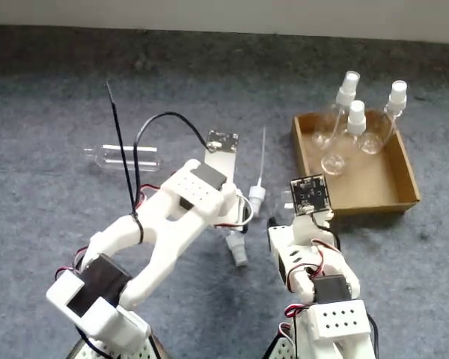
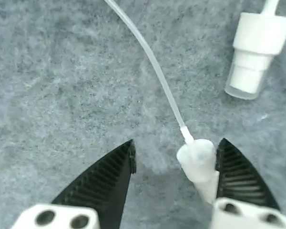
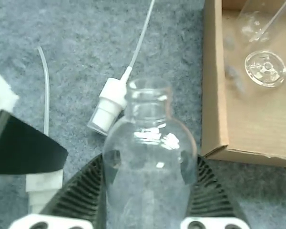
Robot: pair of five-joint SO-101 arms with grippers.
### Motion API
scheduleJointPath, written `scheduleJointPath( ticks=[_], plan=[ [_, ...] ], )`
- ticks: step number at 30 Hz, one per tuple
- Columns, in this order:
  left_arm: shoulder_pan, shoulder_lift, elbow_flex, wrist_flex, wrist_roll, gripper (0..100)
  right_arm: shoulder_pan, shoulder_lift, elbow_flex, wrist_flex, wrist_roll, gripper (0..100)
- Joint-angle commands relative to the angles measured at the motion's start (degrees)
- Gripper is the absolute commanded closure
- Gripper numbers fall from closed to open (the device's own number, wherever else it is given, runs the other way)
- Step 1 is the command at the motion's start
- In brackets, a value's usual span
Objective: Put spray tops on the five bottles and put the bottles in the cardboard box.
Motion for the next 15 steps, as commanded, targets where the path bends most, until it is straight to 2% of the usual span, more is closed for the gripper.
scheduleJointPath(
  ticks=[1, 8, 15],
  plan=[
    [5.05, -0.22, -2.24, 0.26, 0.7, 76, 0.75, -1.1, -0.66, -1.45, -0.09, 90.2],
    [5.49, -0.22, 3.91, -1.58, 0.35, 75, 0.75, -1.1, -0.84, -1.45, -0.09, 90.2],
    [5.93, -0.22, 4.62, -2.64, 0.26, 76, 0.84, -1.1, -0.66, -1.45, -0.09, 90.2]
  ],
)
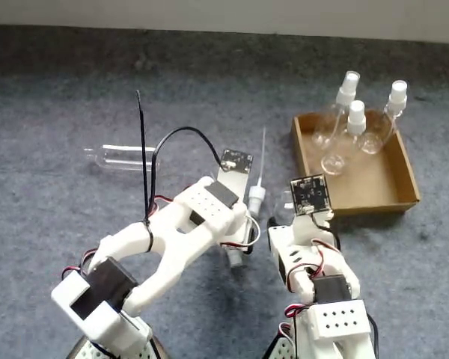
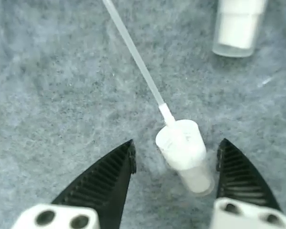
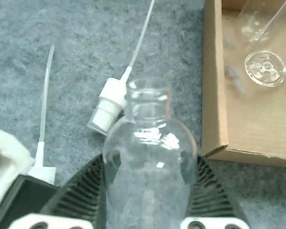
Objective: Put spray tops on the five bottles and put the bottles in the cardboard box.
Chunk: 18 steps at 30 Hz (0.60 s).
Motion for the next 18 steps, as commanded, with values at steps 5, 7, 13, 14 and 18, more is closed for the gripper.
scheduleJointPath(
  ticks=[5, 7, 13, 14, 18],
  plan=[
    [1.36, -0.31, 1.45, -0.97, 0.26, 76, 0.84, -1.1, -0.66, -1.45, -0.09, 90.2],
    [1.8, -0.31, 1.98, -0.97, 0.26, 81, 0.84, -1.1, -0.66, -1.45, -0.09, 90.2],
    [1.45, -0.31, 2.33, -0.97, 0.26, 99, 0.84, -1.1, -0.48, -1.45, -0.09, 90.2],
    [1.27, -0.31, 2.42, -0.7, 0.26, 97, 0.84, -1.1, -0.48, -1.45, -0.09, 90.2],
    [1.45, -0.84, 3.74, -0.62, 0.26, 99, 0.84, -1.1, -0.48, -1.45, -0.09, 90.2]
  ],
)
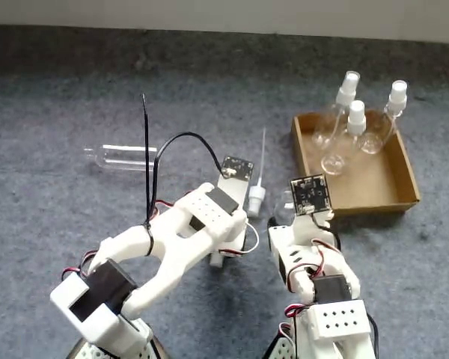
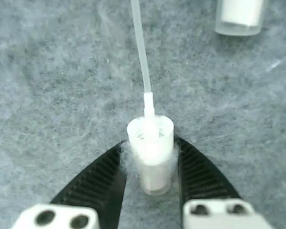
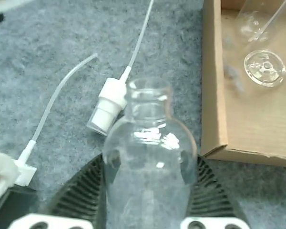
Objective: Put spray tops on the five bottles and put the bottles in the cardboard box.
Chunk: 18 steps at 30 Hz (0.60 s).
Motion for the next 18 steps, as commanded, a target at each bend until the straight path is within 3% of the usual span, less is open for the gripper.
scheduleJointPath(
  ticks=[1, 6, 10, 12, 18],
  plan=[
    [0.84, -0.75, 0.84, 0.0, 0.26, 99, 0.66, -1.1, -0.48, -1.45, -0.09, 90.2],
    [-0.57, -0.92, -1.54, 4.4, 0.18, 100, 0.66, -1.1, -0.4, -1.45, -0.09, 90.2],
    [-5.67, -0.92, -8.57, 14.95, -0.44, 100, 0.66, -1.1, -0.4, -1.45, -0.09, 90.2],
    [-8.66, -0.92, -13.67, 21.45, -7.3, 100, 0.66, -1.1, -0.4, -1.45, -0.09, 90.2],
    [-17.8, -0.92, -26.15, 35.34, -39.38, 100, 0.66, -1.1, -0.4, -1.45, -0.09, 90.2]
  ],
)
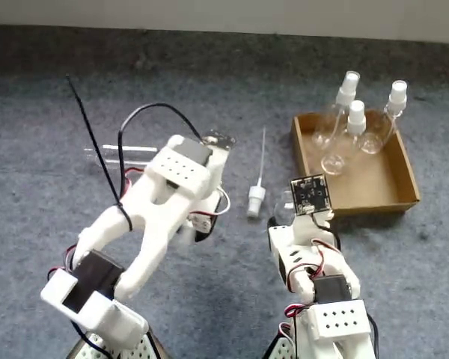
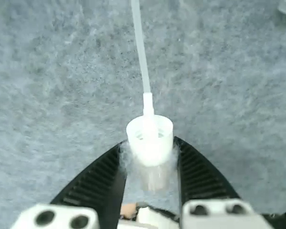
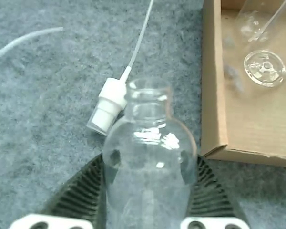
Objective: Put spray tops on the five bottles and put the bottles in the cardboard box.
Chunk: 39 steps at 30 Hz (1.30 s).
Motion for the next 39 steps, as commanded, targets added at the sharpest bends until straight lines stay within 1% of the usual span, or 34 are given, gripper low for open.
scheduleJointPath(
  ticks=[1, 3, 6, 9, 14, 18, 20, 22, 24, 29, 32, 36, 39],
  plan=[
    [-7.52, -1.01, -9.71, 9.14, -24.97, 100, 0.66, -1.1, -0.4, -1.45, -0.09, 90.2],
    [-10.42, -1.01, -10.95, 10.29, -30.77, 100, 0.57, -1.1, -0.4, -1.45, -0.09, 90.2],
    [-14.73, -1.01, -10.95, 10.11, -37.71, 100, 0.57, -1.1, -0.4, -1.45, -0.09, 90.2],
    [-18.77, -0.92, -10.95, 10.02, -46.24, 100, 0.57, -1.1, -0.4, -1.45, -0.09, 90.2],
    [-25.98, -0.31, -10.68, 10.02, -65.58, 100, 0.57, -1.1, -0.4, -1.45, -0.09, 90.2],
    [-27.82, -0.31, -6.2, 9.41, -80.79, 100, 0.48, -1.1, -0.4, -1.45, -0.09, 90.2],
    [-27.56, -0.4, -2.68, 6.07, -88.35, 100, 0.48, -1.1, -0.4, -1.45, -0.09, 90.2],
    [-26.95, -0.4, 0.13, 2.02, -93.8, 100, 0.48, -1.1, -0.4, -1.45, -0.09, 90.2],
    [-26.77, -0.4, 1.8, -2.02, -95.65, 100, 0.48, -1.1, -0.4, -1.45, -0.09, 90.2],
    [-26.68, -0.4, 4.88, -10.02, -95.82, 100, 0.48, -1.1, -0.4, -1.45, 0.0, 90.2],
    [-26.68, -0.4, 5.67, -11.08, -95.74, 98, 0.48, -1.1, -0.4, -1.45, 0.0, 90.2],
    [-27.12, -0.4, 5.67, -11.08, -95.38, 88, 0.48, -1.1, -0.4, -1.45, 0.0, 90.2],
    [-26.95, -0.48, 5.58, -11.16, -95.3, 89, 0.48, -1.1, -0.4, -1.45, 0.0, 90.2]
  ],
)
